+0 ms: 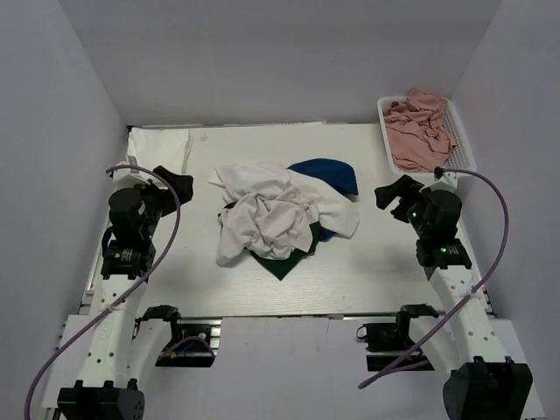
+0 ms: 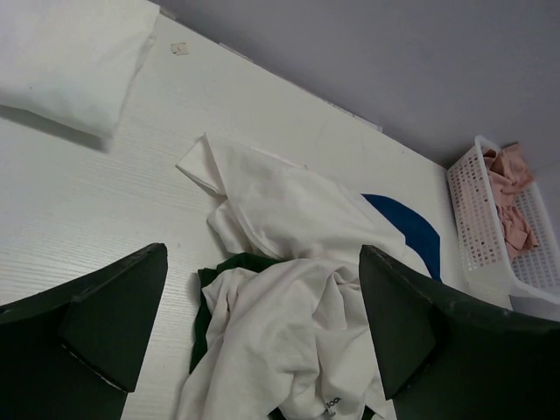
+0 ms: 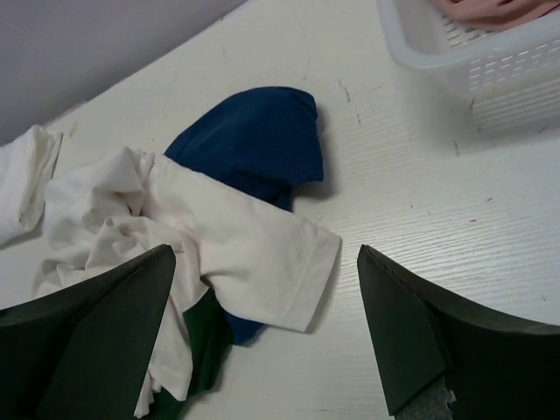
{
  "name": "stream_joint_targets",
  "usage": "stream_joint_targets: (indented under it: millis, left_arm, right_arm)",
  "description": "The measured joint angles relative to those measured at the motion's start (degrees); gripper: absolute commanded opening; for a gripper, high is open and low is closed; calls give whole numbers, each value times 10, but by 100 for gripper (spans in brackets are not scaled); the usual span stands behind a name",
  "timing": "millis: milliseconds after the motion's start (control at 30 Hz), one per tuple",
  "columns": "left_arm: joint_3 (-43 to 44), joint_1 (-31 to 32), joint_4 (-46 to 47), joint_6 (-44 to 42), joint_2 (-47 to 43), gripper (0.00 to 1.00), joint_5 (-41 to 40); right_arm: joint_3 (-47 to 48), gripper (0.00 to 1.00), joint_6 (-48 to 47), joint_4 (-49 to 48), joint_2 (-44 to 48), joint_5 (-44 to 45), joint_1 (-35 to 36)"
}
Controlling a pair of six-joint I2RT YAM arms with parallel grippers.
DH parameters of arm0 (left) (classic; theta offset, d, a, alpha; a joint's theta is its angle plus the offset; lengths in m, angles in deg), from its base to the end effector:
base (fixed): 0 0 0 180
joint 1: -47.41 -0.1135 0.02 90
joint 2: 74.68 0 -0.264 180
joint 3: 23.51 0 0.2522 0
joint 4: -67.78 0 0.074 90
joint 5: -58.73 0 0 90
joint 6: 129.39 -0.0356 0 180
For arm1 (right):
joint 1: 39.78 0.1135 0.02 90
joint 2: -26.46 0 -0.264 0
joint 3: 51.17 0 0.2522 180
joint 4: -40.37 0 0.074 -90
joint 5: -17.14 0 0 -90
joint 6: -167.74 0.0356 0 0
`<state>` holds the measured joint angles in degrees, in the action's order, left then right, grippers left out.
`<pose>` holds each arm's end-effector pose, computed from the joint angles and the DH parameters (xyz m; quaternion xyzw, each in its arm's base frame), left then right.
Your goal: Fold and stack the t-shirts
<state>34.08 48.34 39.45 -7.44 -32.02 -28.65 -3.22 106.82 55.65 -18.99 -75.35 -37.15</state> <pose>0.1761 -0.0045 0.3320 -0.1961 0.7598 -0.1926 0.5892 0.1933 0.0104 0.2884 0.1655 0.7636 0.1868 0.5955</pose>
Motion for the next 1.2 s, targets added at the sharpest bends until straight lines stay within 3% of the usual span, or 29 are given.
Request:
stream_joint_targets:
  millis: [267, 433, 567, 600, 667, 767, 933, 1000, 1033, 1200]
  left_arm:
    - [-9, 0, 2, 4, -1, 100, 30]
    - [-9, 0, -3, 7, 22, 100, 43]
    - [-9, 0, -11, 12, 26, 100, 44]
    - [-9, 0, -12, 13, 26, 100, 44]
    - [-9, 0, -19, 16, 26, 100, 41]
    - [-9, 0, -31, 21, 26, 100, 35]
    - [-9, 0, -45, 29, 26, 100, 23]
    - [-9, 0, -50, 30, 28, 100, 21]
    - [-9, 0, -52, 31, 28, 100, 19]
    - [-9, 0, -56, 31, 29, 100, 9]
  right_arm:
    - [31, 90, -50, -6, -72, -123, 12]
    - [105, 90, -82, -9, -177, -155, 123]
    - [162, 90, -108, -7, -272, -96, 286]
    - [171, 90, -116, -3, -282, -76, 298]
    - [235, 90, -127, 19, -373, -31, 381]
    - [341, 90, -142, 31, -512, 41, 452]
    - [401, 90, -165, 43, -645, 120, 524]
    - [419, 11, -170, 55, -672, 144, 534]
    - [424, 0, -169, 61, -676, 160, 534]
    - [415, 0, -157, 58, -632, 203, 529]
